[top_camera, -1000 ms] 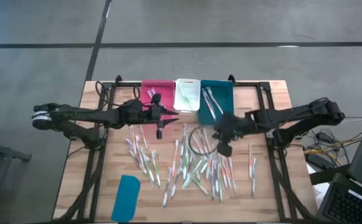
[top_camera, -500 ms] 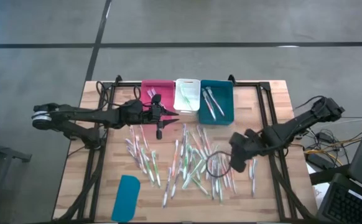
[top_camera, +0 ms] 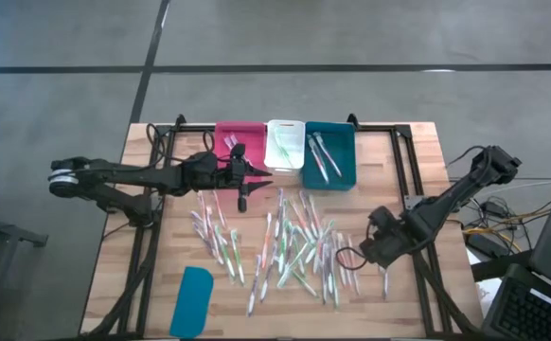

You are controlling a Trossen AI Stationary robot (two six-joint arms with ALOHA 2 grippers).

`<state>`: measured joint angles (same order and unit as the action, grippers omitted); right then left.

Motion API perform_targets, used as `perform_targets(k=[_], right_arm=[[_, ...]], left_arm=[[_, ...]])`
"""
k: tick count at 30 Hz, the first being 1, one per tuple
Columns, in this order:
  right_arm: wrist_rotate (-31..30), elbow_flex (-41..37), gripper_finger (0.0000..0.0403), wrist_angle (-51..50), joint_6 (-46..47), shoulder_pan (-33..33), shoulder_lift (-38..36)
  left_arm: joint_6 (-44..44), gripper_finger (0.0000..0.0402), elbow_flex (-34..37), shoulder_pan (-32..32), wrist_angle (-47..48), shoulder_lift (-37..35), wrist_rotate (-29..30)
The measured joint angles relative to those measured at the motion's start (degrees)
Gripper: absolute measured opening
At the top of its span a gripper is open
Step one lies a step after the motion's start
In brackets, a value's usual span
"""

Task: Pick & Place Toothbrushes
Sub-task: Put the orange toothbrush into the blue bin

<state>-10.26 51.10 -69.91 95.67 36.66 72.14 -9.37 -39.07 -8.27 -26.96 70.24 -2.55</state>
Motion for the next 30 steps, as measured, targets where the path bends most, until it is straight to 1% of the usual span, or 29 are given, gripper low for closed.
perform_targets(k=[4, 10, 17, 20, 23, 27, 30], right_arm=[[2.7, -4.1, 0.0078, 1.2, 3.5, 0.2, 0.0], [3.8, -9.1, 0.0143, 7.0, 3.9, 0.1, 0.0], [4.7, -14.7, 0.0197, 11.0, 4.9, 0.1, 0.0], [4.7, -16.5, 0.0211, 12.8, 5.0, 0.1, 0.0], [4.7, -18.4, 0.0217, 16.8, 5.2, 0.1, 0.0], [4.7, -21.2, 0.0219, 23.0, 5.1, 0.1, 0.0], [4.3, -23.0, 0.0212, 25.1, 5.6, 0.1, -0.2]], left_arm=[[0.2, 0.0094, 0.0, 0.0, 0.0, 0.0, 0.0], [0.2, 0.0094, 0.0, 0.0, 0.0, 0.0, 0.0], [0.2, 0.0094, 0.0, 0.0, 0.1, 0.0, 0.0], [0.2, 0.0094, 0.0, 0.0, 0.1, 0.0, 0.0], [0.2, 0.0094, 0.0, 0.0, 0.1, 0.0, 0.0], [0.2, 0.0094, 0.6, 0.0, 0.0, 0.0, 0.0], [0.2, 0.0094, 1.0, 0.0, 0.1, 0.0, 0.0]])
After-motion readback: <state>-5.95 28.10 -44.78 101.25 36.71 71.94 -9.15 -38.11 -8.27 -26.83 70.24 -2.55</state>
